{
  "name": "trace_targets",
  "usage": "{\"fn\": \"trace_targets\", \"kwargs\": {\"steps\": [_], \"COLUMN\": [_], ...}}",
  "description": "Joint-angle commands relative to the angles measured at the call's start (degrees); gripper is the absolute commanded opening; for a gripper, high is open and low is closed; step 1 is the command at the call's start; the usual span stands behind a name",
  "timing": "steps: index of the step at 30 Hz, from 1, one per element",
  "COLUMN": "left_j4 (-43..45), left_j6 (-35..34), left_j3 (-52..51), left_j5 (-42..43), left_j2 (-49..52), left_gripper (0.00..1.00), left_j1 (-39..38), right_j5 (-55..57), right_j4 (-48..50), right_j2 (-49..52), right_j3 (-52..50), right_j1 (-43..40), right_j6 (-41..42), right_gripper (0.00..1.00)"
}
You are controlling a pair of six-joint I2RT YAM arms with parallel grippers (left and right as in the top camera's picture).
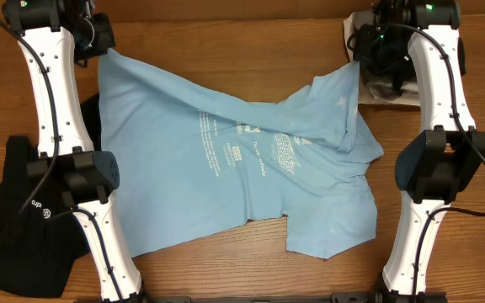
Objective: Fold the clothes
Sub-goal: 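Pull the shirt's top edge outward with both grippers to smooth it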
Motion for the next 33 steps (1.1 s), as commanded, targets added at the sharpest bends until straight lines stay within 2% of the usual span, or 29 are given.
{"fn": "trace_targets", "kwargs": {"steps": [1,18,21,27,33], "left_j4": [1.62,21.22,21.05,15.23,14.53], "left_j6": [-0.02,-0.46,-0.44,-0.44,-0.48], "left_j3": [1.42,1.42,1.40,1.27,1.29], "left_j5": [0.96,-0.55,-0.57,-3.89,-4.52], "left_j2": [-1.44,-1.42,-1.42,-1.42,-1.42], "left_gripper": [0.04,0.04,0.04,0.04,0.04], "left_j1": [-0.37,-0.37,-0.39,-0.31,0.57], "right_j5": [1.03,4.00,3.50,-1.03,-1.62], "right_j4": [1.68,15.10,17.53,18.78,12.68], "right_j2": [-0.63,-0.63,-0.63,-0.63,-0.63], "right_j3": [1.62,1.62,1.84,6.80,21.11], "right_j1": [-0.02,0.07,0.22,0.20,0.20], "right_j6": [-0.35,-1.46,-2.47,-4.92,-9.18], "right_gripper": [0.04,0.04,0.04,0.04,0.04]}}
